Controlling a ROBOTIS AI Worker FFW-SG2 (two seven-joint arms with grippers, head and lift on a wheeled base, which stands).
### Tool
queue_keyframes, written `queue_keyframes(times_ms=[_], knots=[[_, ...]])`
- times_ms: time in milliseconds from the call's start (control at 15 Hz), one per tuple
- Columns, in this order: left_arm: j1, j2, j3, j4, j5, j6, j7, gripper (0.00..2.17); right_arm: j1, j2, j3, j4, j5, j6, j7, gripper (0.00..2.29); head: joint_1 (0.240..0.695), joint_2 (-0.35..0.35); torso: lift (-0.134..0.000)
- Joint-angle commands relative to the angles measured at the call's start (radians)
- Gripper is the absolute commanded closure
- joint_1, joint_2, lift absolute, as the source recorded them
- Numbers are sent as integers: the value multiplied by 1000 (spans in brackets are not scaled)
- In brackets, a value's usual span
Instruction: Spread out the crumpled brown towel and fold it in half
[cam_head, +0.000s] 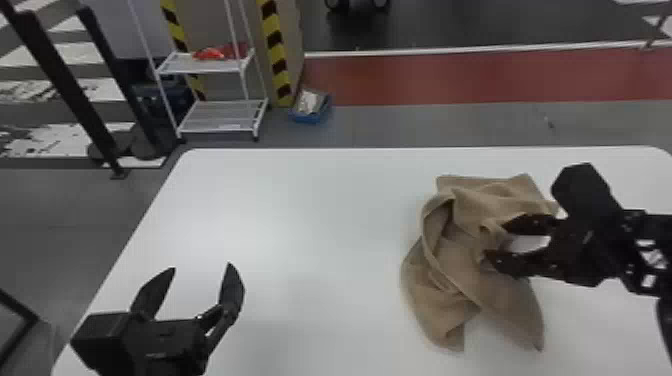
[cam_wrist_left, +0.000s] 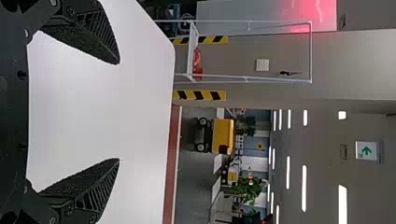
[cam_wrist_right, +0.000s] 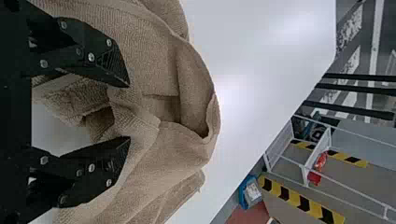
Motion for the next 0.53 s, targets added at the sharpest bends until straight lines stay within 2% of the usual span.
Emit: queue_keyframes(times_ms=[0,133,267,467], knots=[[-1,0,0,3,0,0,0,151,55,-4,-68,-64,-55,5,20,60,695,127,-123],[-5,2,-2,3,0,0,0,151,84,-13,-91,-99,-57,-1,60,90,695,120,-123],[-8,2,-3,3,0,0,-2,151,95,-44,-94,-105,-30,5,110,154,695,114,-123],[-8,5,0,3,3,3,-2,151,99,-51,-114,-105,-26,2,126,184,695,95,-123]])
